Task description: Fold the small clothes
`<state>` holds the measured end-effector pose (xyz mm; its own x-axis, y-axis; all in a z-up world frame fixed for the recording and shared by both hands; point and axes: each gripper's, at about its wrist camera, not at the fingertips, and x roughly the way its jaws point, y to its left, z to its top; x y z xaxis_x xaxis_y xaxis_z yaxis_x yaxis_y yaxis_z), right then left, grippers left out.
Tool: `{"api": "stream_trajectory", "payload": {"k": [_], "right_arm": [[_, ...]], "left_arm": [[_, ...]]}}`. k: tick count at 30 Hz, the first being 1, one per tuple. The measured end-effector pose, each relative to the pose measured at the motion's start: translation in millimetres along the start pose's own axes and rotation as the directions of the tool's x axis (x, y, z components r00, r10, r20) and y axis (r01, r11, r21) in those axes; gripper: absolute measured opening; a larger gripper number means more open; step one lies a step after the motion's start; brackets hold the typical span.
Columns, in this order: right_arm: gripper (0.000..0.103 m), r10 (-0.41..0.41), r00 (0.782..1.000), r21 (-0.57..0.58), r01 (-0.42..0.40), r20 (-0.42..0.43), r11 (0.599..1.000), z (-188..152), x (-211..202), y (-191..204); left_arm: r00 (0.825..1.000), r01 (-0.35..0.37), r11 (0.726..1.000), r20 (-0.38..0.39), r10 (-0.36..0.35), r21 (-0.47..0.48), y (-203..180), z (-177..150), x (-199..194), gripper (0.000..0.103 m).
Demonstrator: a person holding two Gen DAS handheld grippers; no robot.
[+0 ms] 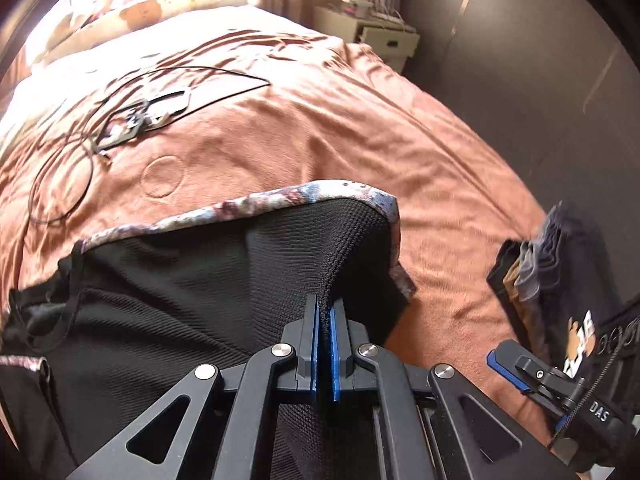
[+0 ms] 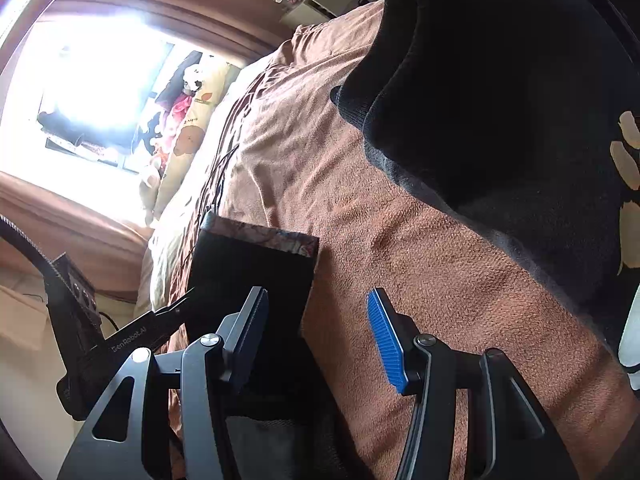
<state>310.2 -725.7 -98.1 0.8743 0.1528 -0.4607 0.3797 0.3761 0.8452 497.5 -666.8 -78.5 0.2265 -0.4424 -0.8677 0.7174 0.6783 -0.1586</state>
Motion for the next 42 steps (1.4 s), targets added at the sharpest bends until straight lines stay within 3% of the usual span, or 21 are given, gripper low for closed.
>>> {"api": "stream_trajectory", "payload": {"k": [10,17,21,25,27,29,30,32,42], "right_arm": [[0.050,0.018,1.000,-0.038,-0.018,-0.017,0.999,-9.2,6.0,15.1],[0.050,0.018,1.000,-0.053,-0.020,-0.024,0.998,-12.3,9.7,21.6],[0.050,0.023,0.999,-0.061,-0.025,-0.030,0.998,-11.6,13.4,23.6],[0.050,0.019,0.999,-0.072,-0.022,-0.037,0.997,-12.4,18.8,27.5],[0.050,0.031,0.999,-0.072,-0.034,-0.040,0.997,-11.3,20.0,27.9],[0.056,0.023,0.999,-0.076,-0.026,-0.037,0.997,-11.2,19.8,27.4],[0.062,0.016,0.999,-0.080,-0.019,-0.033,0.997,-11.1,19.6,27.0],[0.064,0.014,0.999,-0.089,-0.017,-0.031,0.996,-11.8,19.1,26.1],[0.064,0.003,0.998,-0.202,-0.017,-0.069,0.979,-14.1,22.8,38.5]], "left_arm": [[1.000,0.011,0.977,0.018,-0.007,-0.213,64.0,-34.2,-6.4,0.004],[0.999,-0.039,0.934,-0.039,0.027,-0.355,106.1,-63.9,3.4,0.005],[0.996,-0.088,0.939,-0.062,0.071,-0.333,114.0,-68.8,-5.4,0.009],[0.992,-0.125,0.940,-0.035,0.120,-0.316,116.5,-66.2,-28.4,0.011],[0.990,-0.137,0.943,-0.018,0.139,-0.302,114.3,-64.0,-38.4,0.022],[0.990,-0.131,0.950,0.008,0.139,-0.284,106.7,-60.4,-46.3,0.047],[0.991,-0.123,0.954,0.018,0.132,-0.273,102.8,-58.4,-48.5,0.053],[0.993,-0.104,0.964,0.036,0.116,-0.244,90.9,-54.6,-48.8,0.065],[0.999,-0.049,0.987,-0.031,0.045,-0.155,47.1,-53.6,2.1,0.065]]}}
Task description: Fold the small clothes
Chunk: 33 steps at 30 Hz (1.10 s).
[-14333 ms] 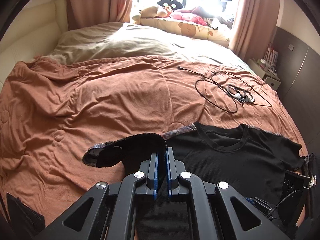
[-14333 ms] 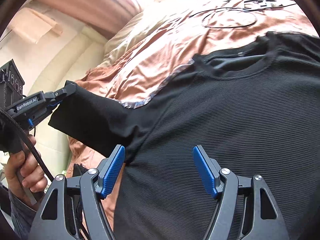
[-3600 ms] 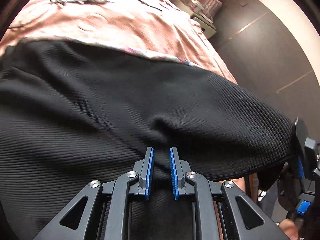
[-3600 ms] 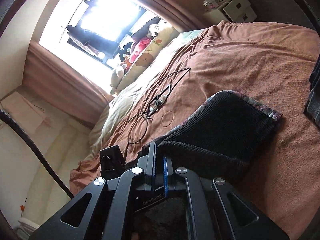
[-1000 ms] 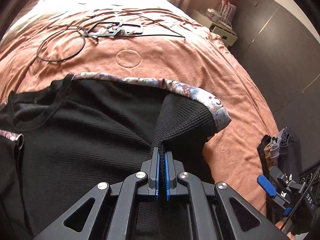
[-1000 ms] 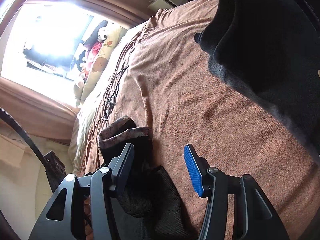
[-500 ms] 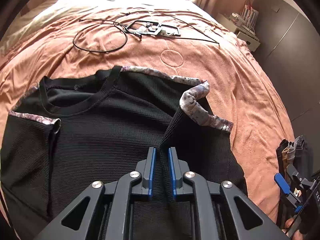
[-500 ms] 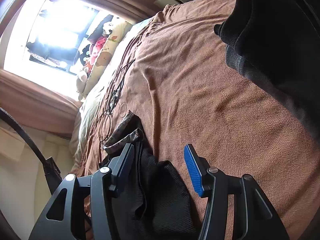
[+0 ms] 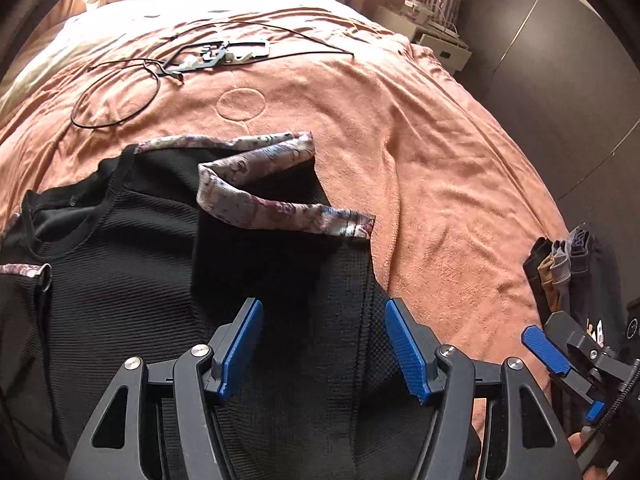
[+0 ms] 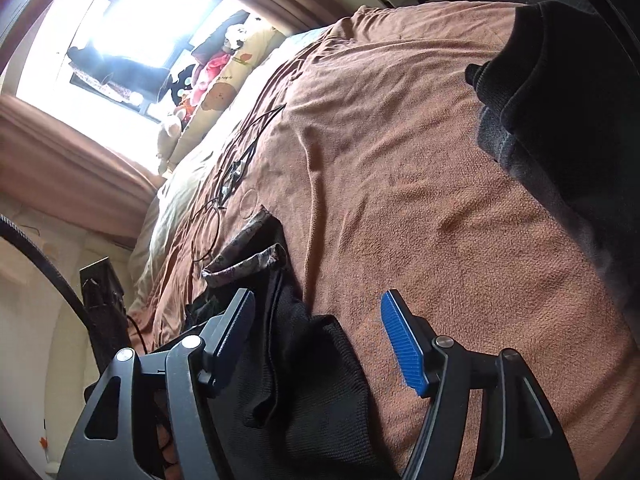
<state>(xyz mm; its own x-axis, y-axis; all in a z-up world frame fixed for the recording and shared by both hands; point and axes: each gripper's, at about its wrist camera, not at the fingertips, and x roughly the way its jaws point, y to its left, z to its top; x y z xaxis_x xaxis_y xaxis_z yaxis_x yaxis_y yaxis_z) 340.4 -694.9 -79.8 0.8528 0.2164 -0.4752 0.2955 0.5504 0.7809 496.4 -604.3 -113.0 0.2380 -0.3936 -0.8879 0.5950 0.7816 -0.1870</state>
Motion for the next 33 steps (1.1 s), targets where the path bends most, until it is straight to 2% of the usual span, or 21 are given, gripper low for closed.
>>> {"api": "stream_trajectory", "payload": {"k": [3,7,9,11,13,19,27,33], "right_arm": [[0.064,-0.002,1.000,-0.011,0.002,-0.017,1.000,-0.3,4.9,-0.9],[0.064,-0.012,0.999,0.008,0.013,-0.034,1.000,-0.6,10.2,-3.9],[0.064,-0.010,0.999,0.009,0.011,-0.035,1.000,-0.5,11.2,-2.3],[0.064,-0.004,0.999,0.004,0.004,-0.035,1.000,-1.5,11.4,1.8],[0.064,-0.003,0.999,-0.006,0.002,-0.037,1.000,-3.0,13.0,5.1],[0.064,-0.007,0.999,-0.025,0.006,-0.050,1.000,-9.2,28.8,9.8],[0.064,-0.043,0.996,-0.051,0.039,-0.072,0.998,-16.2,45.2,17.6],[0.064,-0.054,0.996,-0.073,0.049,-0.075,0.996,-17.8,46.8,26.9]], "left_arm": [[1.000,0.000,1.000,-0.030,0.000,0.004,-3.8,-4.9,16.5,0.065],[0.998,0.019,1.000,-0.065,-0.020,-0.023,-1.1,-9.4,33.5,0.058],[0.997,-0.003,1.000,-0.074,0.001,-0.016,-0.4,-10.6,38.3,0.043],[0.997,0.001,1.000,-0.077,-0.003,-0.020,2.7,-10.1,37.7,0.017],[0.995,0.052,0.998,-0.079,-0.055,-0.046,8.4,-8.1,32.0,0.009],[0.999,0.037,0.998,-0.021,-0.038,-0.055,28.5,-3.9,-0.5,0.007],[0.999,0.000,0.995,0.051,0.005,-0.104,78.3,5.2,-50.1,0.007],[0.995,-0.040,0.987,0.079,0.052,-0.153,116.9,8.1,-69.3,0.007]]}}
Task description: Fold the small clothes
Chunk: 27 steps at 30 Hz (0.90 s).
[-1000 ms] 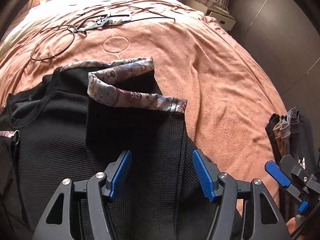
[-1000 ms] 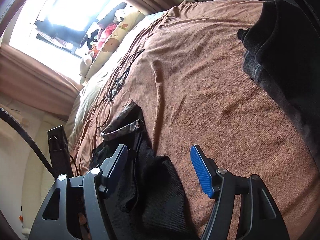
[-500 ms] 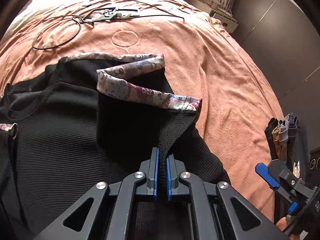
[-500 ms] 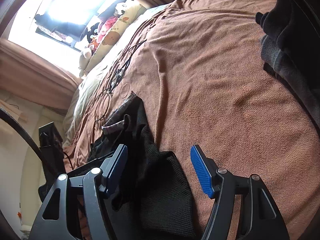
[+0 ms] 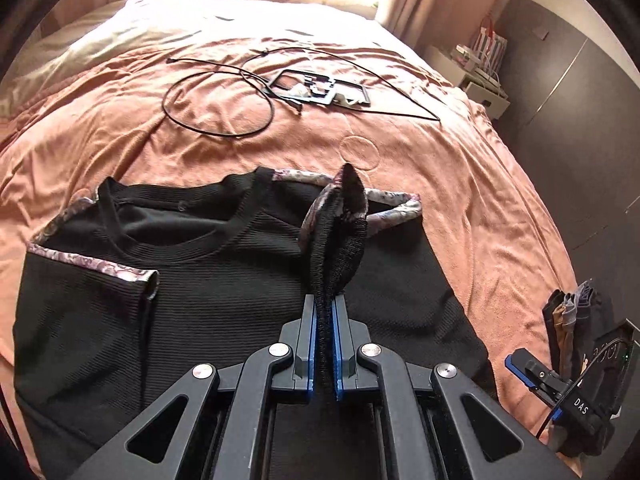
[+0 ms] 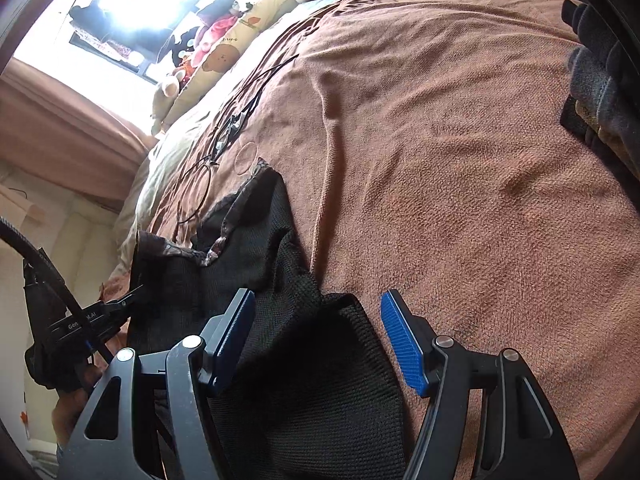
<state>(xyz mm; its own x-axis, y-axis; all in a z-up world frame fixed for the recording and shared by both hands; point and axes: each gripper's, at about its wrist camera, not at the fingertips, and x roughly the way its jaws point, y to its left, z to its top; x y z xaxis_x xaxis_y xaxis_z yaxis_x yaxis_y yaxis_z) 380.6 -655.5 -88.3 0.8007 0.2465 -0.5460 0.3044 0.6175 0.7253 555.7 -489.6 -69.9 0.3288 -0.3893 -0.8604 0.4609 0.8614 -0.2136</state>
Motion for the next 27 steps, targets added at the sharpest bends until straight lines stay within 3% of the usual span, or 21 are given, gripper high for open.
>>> {"api": "stream_trajectory", "payload": {"k": [7,10,15,19,21,24,27], "right_arm": [[0.064,-0.016,1.000,-0.042,0.015,-0.015,0.999,-4.3,7.3,10.6],[0.064,-0.029,0.999,-0.069,0.028,-0.022,0.997,-6.8,10.3,18.6],[0.064,-0.042,0.999,-0.173,0.037,-0.027,0.984,-14.8,12.5,40.7],[0.062,-0.101,0.994,-0.232,0.088,-0.043,0.969,-21.9,23.5,49.2],[0.042,-0.128,0.991,-0.253,0.112,-0.049,0.961,-23.8,28.2,52.3],[0.020,-0.167,0.985,-0.269,0.148,-0.052,0.952,-25.4,35.2,54.4],[0.012,-0.182,0.983,-0.254,0.167,-0.037,0.953,-21.4,38.0,52.4]], "left_arm": [[0.999,-0.047,0.997,-0.022,0.046,-0.064,43.5,-4.1,8.4,0.007],[0.996,-0.042,0.994,-0.084,0.034,-0.102,59.2,-12.3,25.5,0.007],[0.994,-0.046,0.987,-0.109,0.029,-0.154,81.5,-24.3,39.3,0.007],[0.992,-0.053,0.981,-0.119,0.032,-0.186,95.5,-30.8,45.6,0.008],[0.992,-0.046,0.978,-0.120,0.022,-0.204,101.7,-32.7,47.9,0.010],[0.993,-0.036,0.974,-0.118,0.010,-0.222,108.3,-34.1,51.3,0.010],[0.992,-0.030,0.974,-0.124,0.001,-0.226,110.5,-33.2,58.1,0.010]]}}
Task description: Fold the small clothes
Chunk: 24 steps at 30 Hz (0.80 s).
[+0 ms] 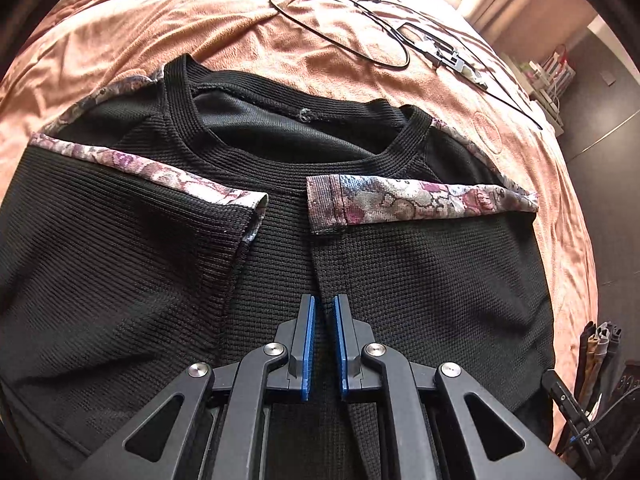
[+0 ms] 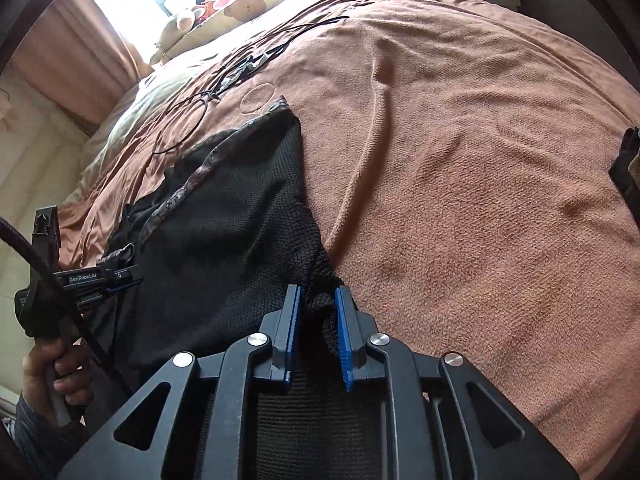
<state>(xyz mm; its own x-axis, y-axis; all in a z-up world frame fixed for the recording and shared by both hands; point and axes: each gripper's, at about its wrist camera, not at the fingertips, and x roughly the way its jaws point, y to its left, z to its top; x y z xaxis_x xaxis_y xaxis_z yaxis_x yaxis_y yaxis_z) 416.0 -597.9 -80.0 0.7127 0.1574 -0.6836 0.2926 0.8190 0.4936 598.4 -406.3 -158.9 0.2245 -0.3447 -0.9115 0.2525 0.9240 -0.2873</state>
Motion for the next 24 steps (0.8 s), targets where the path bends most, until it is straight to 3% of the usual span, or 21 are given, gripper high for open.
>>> {"api": "stream_trajectory", "payload": {"k": [8,13,16,19,22,24], "right_arm": [[0.009,-0.003,1.000,0.094,0.002,0.015,0.996,-0.6,-4.7,-23.9],[0.010,0.046,0.999,0.147,-0.045,-0.003,0.988,0.5,-7.7,-30.9],[0.012,0.073,0.997,0.172,-0.074,0.014,0.982,3.5,-16.0,-34.1],[0.017,0.059,0.997,0.158,-0.067,0.053,0.985,3.5,-26.8,-31.6],[0.028,0.076,0.993,0.139,-0.089,0.093,0.986,0.1,-38.1,-27.5],[0.041,0.086,0.989,0.132,-0.101,0.117,0.986,-1.7,-45.0,-24.7]], "left_arm": [[1.000,0.012,0.998,0.016,-0.013,0.056,-24.2,9.7,13.9,0.010],[1.000,-0.012,0.997,0.021,0.011,0.078,-32.5,12.3,14.3,0.010],[0.999,-0.028,0.997,0.030,0.026,0.070,-27.5,10.1,9.6,0.004],[0.997,-0.063,0.997,0.038,0.061,0.048,-16.2,6.4,2.4,0.003],[0.997,-0.066,0.998,0.050,0.065,0.021,-4.4,4.6,-6.1,0.003],[0.998,-0.036,0.999,0.056,0.035,0.009,-0.9,3.3,-11.7,0.004]]}}
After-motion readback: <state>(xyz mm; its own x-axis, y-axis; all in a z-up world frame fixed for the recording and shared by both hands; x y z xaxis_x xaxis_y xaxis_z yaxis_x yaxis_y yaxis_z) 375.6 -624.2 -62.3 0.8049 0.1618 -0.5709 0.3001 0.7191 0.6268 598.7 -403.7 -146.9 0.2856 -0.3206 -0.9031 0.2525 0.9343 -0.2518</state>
